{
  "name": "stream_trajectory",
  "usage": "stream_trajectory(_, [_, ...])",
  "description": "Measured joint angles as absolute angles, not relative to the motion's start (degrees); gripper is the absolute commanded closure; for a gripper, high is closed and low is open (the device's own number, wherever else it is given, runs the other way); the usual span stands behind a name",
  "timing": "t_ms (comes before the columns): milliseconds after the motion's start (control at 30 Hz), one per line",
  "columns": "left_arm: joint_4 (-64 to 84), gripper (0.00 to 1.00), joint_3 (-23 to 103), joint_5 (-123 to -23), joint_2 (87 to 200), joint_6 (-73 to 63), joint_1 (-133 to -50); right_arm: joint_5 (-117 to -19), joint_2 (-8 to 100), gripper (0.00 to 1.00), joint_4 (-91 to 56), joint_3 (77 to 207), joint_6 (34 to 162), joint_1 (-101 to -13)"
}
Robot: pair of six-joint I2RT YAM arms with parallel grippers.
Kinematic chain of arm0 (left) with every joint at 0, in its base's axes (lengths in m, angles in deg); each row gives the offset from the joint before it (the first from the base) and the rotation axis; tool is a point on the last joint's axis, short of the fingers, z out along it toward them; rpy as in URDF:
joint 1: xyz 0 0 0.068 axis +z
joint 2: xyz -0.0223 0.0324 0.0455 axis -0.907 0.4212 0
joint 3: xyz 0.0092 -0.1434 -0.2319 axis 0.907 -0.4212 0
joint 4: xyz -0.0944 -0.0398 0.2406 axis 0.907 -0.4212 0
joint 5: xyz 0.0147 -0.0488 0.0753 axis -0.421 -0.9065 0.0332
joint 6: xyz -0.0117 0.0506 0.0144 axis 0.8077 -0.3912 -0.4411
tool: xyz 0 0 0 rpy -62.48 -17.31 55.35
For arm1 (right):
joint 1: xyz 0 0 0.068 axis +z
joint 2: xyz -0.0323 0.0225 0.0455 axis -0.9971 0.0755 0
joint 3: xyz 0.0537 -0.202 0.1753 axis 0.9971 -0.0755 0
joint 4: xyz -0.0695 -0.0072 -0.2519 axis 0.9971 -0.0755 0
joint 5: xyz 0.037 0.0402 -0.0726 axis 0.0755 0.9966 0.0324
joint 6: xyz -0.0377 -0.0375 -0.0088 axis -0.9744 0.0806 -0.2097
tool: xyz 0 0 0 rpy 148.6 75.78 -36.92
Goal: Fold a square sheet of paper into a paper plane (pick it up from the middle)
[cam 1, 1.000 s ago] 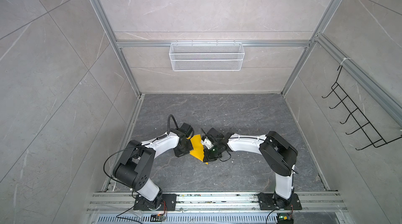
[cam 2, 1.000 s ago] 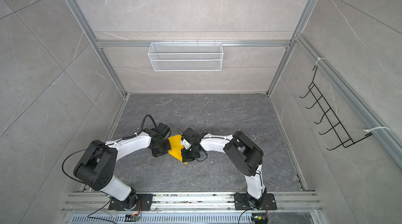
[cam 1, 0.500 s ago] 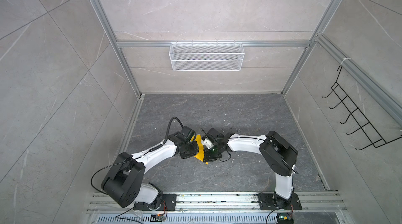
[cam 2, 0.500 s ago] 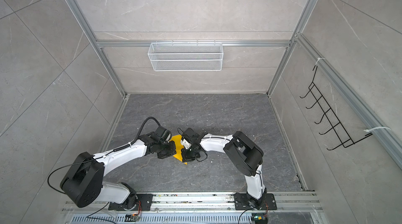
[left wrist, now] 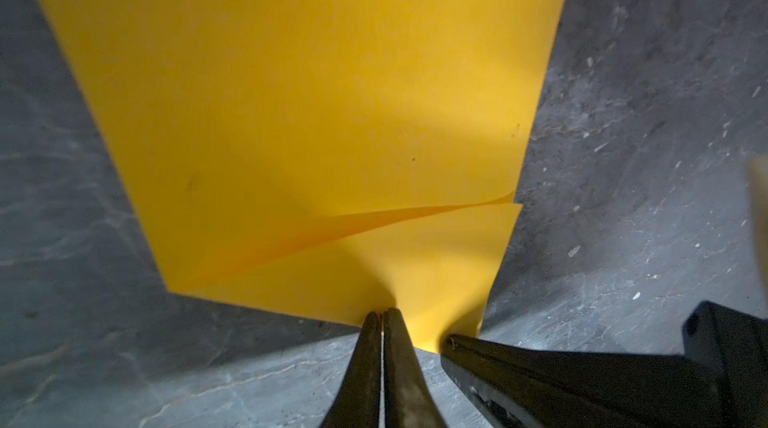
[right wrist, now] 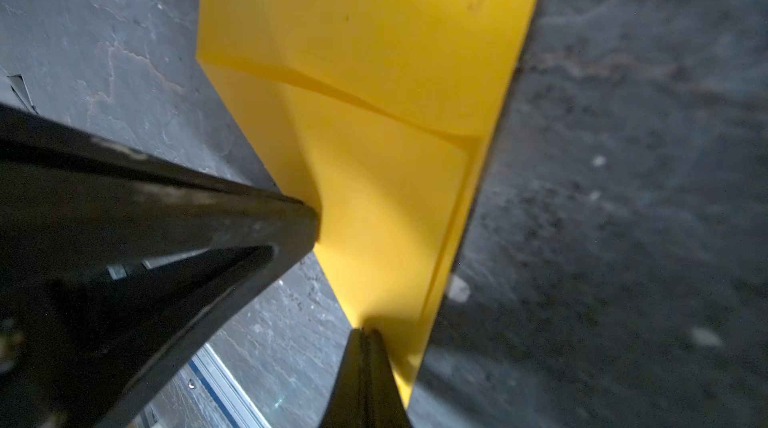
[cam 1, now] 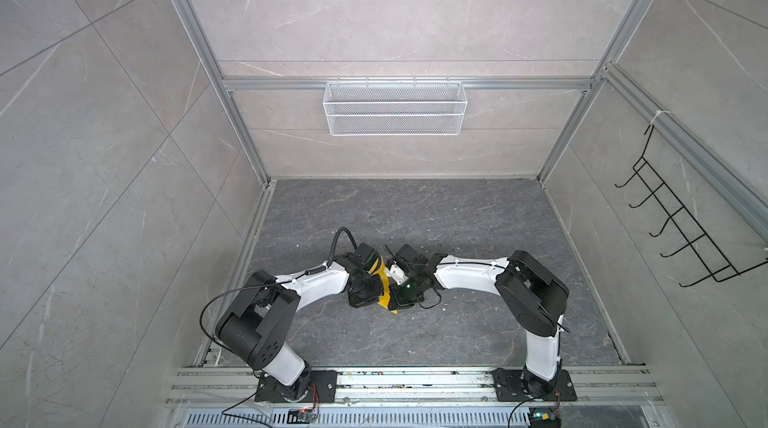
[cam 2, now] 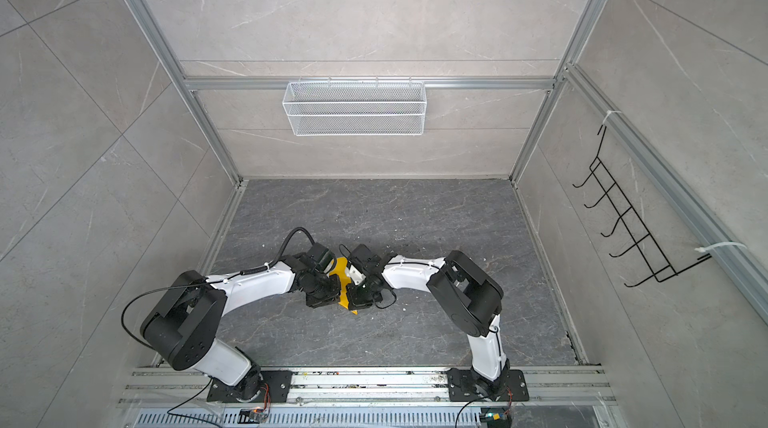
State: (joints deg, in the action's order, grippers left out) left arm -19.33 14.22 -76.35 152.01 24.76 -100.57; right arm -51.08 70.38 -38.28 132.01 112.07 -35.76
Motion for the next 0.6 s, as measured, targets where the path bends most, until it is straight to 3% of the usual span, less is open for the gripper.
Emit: stream_trajectory(600, [-26.98, 0.90, 18.61, -68.63, 154.46, 24.81, -99.52, -51.10, 70.43, 1.00, -38.33, 132.04, 112.07, -35.76])
